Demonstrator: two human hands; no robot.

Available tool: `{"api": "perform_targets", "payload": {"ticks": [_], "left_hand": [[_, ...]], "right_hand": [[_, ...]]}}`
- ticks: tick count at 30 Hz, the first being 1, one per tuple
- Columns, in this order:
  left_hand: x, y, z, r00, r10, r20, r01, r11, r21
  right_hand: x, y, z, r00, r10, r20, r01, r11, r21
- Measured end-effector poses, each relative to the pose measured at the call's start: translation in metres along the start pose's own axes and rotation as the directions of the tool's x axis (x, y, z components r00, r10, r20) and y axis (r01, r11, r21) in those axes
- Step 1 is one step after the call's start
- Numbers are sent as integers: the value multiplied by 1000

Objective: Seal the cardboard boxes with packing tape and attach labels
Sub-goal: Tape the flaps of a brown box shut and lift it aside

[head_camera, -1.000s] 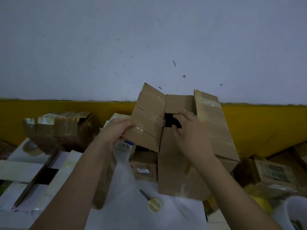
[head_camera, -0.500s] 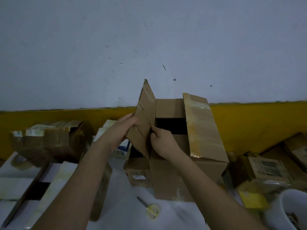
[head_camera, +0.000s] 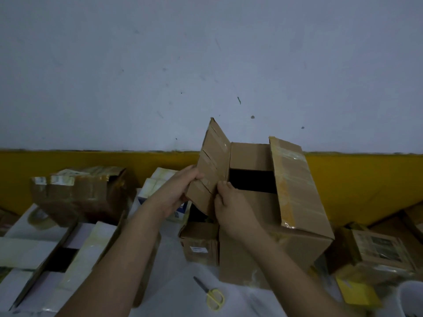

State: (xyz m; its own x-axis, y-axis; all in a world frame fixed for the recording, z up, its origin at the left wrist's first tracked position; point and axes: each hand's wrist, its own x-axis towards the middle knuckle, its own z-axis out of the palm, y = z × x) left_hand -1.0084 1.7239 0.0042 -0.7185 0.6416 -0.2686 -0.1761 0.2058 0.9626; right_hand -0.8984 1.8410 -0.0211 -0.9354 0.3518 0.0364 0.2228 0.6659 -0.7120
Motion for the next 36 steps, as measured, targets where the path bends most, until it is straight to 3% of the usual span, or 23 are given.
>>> {"api": "perform_targets", "payload": {"ticks": [3, 7, 9, 12, 14, 15, 17, 18, 20, 22, 25, 27, 29, 31, 36], "left_hand": [[3, 1, 4, 1000, 22, 16, -23, 1000, 13], [8, 5, 15, 999, 30, 28, -33, 996, 78], [10, 12, 30, 999, 30, 18, -33, 980, 197], [6, 19, 66, 986, 164, -5, -149, 910, 387], [4, 17, 92, 954, 297, 30, -273, 829, 488], [4, 12, 105, 938, 336, 79, -326, 788, 522], [13, -4, 122, 928, 332, 169, -360, 678, 641], [17, -12, 128, 929, 318, 189, -352, 598, 720], [27, -30, 132, 921, 337, 198, -340, 442, 830], [34, -41, 127, 921, 354, 162, -296, 365, 883], [43, -43, 113, 954, 298, 15, -146, 421, 895], [43, -40, 104, 975, 211, -62, -74, 581, 811], [45, -39, 96, 985, 105, -135, -5, 808, 589], [46, -40, 92, 983, -7, -183, 70, 939, 337], [48, -45, 92, 991, -65, -114, 83, 984, 160]], "right_hand": [[-26, -17, 5, 984, -176, -6, 176, 982, 62], [-34, -5, -14, 968, -247, -48, 250, 966, 64], [-35, 6, -37, 962, -258, -92, 266, 961, 80], [-38, 23, -76, 955, -270, -126, 273, 962, 10], [-41, 39, -96, 958, -213, -194, 192, 974, -121], [-43, 48, -104, 940, -178, -292, 119, 971, -209], [-45, 69, -117, 868, -124, -480, -30, 953, -300], [-44, 82, -121, 855, -87, -511, -89, 947, -310], [-40, 107, -124, 894, 50, -446, -231, 903, -363], [-36, 125, -122, 904, 276, -328, -392, 840, -374], [-32, 137, -116, 869, 462, -175, -485, 865, -124], [-32, 137, -112, 865, 486, -127, -479, 874, 80], [-32, 134, -110, 845, 522, -117, -496, 846, 196], [-31, 136, -110, 838, 535, -106, -507, 835, 214], [-31, 145, -112, 867, 489, -95, -453, 854, 255]]}}
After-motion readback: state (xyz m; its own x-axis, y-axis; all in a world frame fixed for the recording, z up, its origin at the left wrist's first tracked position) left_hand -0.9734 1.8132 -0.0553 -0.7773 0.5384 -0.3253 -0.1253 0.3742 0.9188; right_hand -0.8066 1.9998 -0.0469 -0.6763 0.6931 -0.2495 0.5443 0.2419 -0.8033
